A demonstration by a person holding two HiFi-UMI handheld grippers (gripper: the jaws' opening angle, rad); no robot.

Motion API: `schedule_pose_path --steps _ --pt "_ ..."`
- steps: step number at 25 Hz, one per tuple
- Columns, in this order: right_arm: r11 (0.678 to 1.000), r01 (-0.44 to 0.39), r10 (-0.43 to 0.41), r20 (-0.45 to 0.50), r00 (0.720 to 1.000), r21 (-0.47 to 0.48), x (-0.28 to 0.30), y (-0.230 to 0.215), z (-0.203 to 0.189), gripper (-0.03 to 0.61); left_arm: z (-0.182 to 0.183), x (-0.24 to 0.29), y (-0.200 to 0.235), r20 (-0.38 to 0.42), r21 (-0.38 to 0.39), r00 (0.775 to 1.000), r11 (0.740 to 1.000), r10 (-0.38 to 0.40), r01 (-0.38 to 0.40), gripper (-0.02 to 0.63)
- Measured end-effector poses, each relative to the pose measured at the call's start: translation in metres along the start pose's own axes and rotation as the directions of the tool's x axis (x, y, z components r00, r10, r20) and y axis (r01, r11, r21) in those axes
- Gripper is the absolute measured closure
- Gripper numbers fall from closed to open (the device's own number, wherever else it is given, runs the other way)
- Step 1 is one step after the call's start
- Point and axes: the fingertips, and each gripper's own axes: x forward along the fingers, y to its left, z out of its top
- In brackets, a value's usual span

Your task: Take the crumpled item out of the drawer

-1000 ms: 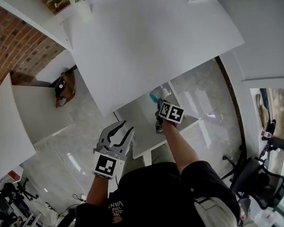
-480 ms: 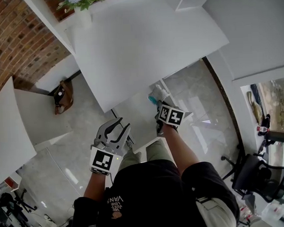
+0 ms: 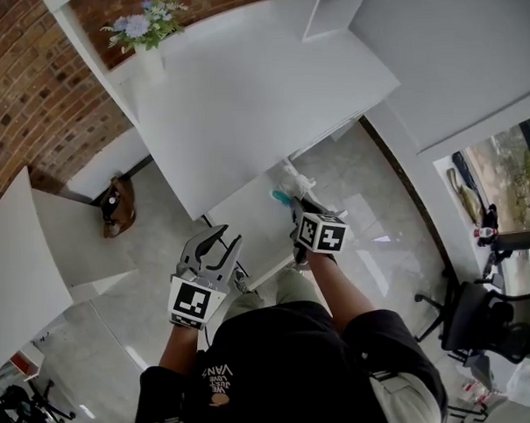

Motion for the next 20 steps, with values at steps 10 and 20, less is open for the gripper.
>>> schedule_pose_path --steps 10,20 --pt "0.983 -0.111 0.129 0.115 0.985 -0.148 -0.076 0.004 0.043 0.529 0.022 0.007 -0.029 0.001 -0.038 0.996 0.995 0.088 -0.088 0.515" --pt "0.928 -0.248 0.295 0.142 0.945 -0.278 -0.169 -0.016 0.047 0.529 0.046 0.019 -0.096 0.052 -0.090 0.979 0.978 0.195 -0.190 0.548"
